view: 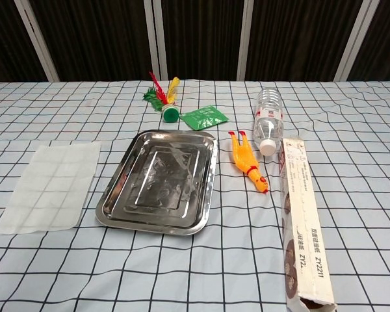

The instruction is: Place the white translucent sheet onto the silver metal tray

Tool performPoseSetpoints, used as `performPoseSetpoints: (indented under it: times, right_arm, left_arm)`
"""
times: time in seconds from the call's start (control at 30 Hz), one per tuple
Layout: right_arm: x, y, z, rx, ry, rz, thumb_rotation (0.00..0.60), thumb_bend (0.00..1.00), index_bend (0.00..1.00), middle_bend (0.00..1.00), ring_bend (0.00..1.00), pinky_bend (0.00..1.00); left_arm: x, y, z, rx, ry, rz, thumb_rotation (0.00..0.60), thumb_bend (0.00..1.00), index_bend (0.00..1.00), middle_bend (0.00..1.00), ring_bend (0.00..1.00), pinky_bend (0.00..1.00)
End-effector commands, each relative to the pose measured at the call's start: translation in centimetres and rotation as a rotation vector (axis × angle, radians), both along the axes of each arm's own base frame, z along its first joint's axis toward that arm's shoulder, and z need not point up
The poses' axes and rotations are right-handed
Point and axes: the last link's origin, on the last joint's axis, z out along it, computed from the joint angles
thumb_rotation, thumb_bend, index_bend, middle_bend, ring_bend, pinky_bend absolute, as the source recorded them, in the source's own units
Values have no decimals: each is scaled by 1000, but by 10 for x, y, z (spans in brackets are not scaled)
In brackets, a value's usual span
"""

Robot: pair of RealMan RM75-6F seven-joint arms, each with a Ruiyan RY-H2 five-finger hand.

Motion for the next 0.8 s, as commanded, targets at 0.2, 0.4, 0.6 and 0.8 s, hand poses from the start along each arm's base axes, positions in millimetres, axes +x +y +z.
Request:
performPoseSetpoints:
  times: [0.2,0.4,0.6,0.8]
  right_arm:
    - [0,0,0,-2,-2,-3,600,290,0,0,0,0]
    - [0,0,0,-3,-3,-4,600,290,0,0,0,0]
    - [-1,0,1,-5,-6,-4,600,290,0,0,0,0]
    - [-1,0,2,-7,-8,-4,600,290,0,0,0,0]
  left_arm:
    - [-8,30,-27,-107,93,-153,600,174,299,0,0,0]
    - [-7,34,-46,-112,93,-174,600,193,319,0,0,0]
    - [0,36,-60,-113,73,-190,600,223,337,0,0,0]
    - [2,38,-69,-105,66,-185,600,224,339,0,0,0]
